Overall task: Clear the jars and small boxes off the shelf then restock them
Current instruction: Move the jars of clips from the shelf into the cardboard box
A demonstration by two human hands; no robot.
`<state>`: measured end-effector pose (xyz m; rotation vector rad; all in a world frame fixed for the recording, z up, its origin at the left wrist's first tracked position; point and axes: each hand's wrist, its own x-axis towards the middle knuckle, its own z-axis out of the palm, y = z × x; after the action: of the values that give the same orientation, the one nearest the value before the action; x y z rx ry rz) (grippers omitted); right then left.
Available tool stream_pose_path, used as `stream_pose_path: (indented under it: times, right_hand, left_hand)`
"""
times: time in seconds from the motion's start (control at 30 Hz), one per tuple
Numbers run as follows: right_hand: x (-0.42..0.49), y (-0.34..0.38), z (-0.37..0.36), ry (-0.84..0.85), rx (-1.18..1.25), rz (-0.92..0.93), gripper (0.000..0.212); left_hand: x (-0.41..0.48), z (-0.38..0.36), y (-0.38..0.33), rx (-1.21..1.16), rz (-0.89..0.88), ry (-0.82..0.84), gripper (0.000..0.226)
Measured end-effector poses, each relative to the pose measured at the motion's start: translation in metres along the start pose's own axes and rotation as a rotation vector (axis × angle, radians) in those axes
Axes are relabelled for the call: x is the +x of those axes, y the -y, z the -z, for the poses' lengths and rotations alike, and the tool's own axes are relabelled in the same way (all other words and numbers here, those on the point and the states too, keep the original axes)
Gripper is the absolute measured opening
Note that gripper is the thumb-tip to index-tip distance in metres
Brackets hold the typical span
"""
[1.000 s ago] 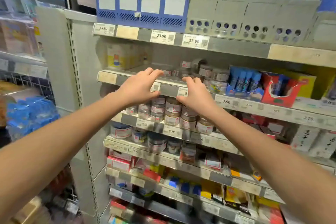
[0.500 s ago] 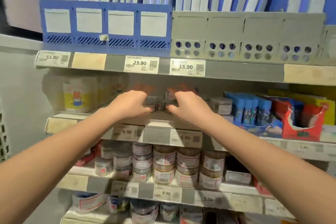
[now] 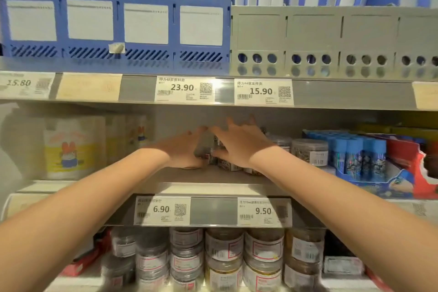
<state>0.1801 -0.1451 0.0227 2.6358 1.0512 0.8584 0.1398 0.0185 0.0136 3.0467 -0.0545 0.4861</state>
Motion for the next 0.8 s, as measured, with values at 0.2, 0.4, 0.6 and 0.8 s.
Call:
stream_pose_path:
  times: [0.2,0.4,0.6,0.8]
  right_hand:
    - [0.003,0.0,-0.001,0.042,0.046,0.001,0.047]
    - [0.002,0.004,0.004,0.046,0.107,0.017,0.032]
    - [-0.023,0.013,0.024,0.075,0.164,0.081,0.035]
    - [-0.055,0.016,0.041,0.043,0.25,0.119,0.02]
  left_hand:
    - [-0.001,0.002,-0.006,0.081,-0.065,0.103,0.04]
    - [-0.003,0.007,0.004,0.0,-0.044,0.106,0.057]
    - [-0.018,0.009,0.005,-0.047,0.007,0.028,0.068]
    - [-0.052,0.022,-0.012,-0.149,0.118,-0.152,0.069]
